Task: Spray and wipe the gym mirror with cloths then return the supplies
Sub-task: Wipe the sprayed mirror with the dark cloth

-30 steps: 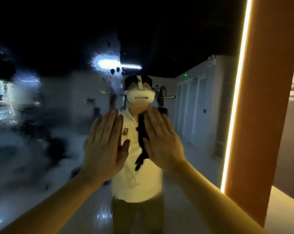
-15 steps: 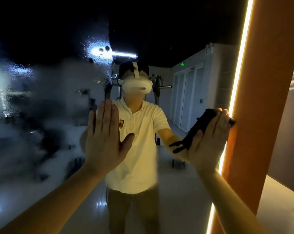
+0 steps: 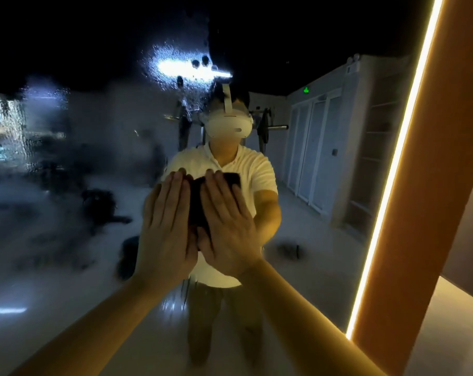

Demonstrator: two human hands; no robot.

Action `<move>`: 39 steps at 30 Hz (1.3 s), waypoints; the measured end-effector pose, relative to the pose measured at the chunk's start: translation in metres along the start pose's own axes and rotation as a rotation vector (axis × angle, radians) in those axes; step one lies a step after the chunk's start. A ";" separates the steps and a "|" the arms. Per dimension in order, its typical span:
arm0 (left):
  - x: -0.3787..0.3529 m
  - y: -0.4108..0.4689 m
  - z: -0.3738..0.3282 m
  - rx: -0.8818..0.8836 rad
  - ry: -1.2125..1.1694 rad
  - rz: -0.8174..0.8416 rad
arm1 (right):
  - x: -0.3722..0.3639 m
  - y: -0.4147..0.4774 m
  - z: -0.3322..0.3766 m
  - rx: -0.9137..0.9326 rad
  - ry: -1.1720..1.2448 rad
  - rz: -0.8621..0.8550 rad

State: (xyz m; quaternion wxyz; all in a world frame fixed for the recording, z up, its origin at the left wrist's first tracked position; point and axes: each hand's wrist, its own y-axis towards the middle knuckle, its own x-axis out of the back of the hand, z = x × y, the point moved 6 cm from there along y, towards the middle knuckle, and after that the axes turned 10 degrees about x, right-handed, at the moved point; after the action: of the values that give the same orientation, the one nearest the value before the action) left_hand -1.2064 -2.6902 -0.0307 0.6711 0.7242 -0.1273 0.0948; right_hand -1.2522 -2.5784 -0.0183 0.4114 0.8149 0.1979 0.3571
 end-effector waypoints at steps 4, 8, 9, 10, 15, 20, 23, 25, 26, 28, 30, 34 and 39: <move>-0.011 -0.031 -0.014 0.018 -0.013 0.034 | -0.006 -0.043 -0.010 0.096 -0.127 0.127; -0.026 -0.038 -0.026 0.050 0.027 0.005 | 0.015 -0.094 -0.058 -0.028 -0.264 0.148; -0.029 -0.037 -0.027 0.059 0.039 -0.011 | 0.024 -0.106 -0.071 -0.073 -0.280 0.136; -0.032 -0.037 -0.027 0.063 0.052 -0.030 | 0.033 -0.118 -0.083 -0.121 -0.281 0.113; -0.044 -0.039 -0.024 0.052 0.121 -0.047 | 0.065 -0.181 -0.136 -0.337 -0.214 0.054; -0.046 -0.039 -0.021 0.038 0.171 -0.040 | 0.076 -0.207 -0.146 -0.515 -0.216 -0.020; -0.042 -0.039 -0.021 0.036 0.161 -0.028 | 0.059 -0.190 -0.116 -0.639 -0.167 -0.171; -0.038 -0.038 -0.021 0.012 0.149 0.012 | 0.038 -0.172 -0.086 -0.607 -0.114 -0.175; -0.034 -0.038 -0.020 -0.002 0.137 0.039 | 0.027 -0.161 -0.068 -0.579 -0.095 -0.143; -0.023 -0.042 -0.015 -0.020 0.108 0.075 | 0.004 -0.140 -0.036 -0.535 -0.092 -0.053; -0.011 -0.052 -0.009 -0.029 0.101 0.068 | -0.017 -0.116 -0.004 -0.439 -0.080 0.033; -0.010 -0.089 0.006 -0.022 0.135 0.094 | -0.044 -0.086 0.050 -0.036 -0.066 0.141; -0.028 -0.111 0.002 0.032 0.119 0.204 | -0.035 -0.125 0.029 0.000 -0.122 0.285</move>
State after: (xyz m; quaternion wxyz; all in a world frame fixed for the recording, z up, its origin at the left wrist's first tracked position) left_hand -1.1982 -2.6828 -0.1446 0.6528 0.7110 -0.1588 0.2075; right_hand -1.2576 -2.5426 -0.1461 0.3680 0.8547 0.0550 0.3619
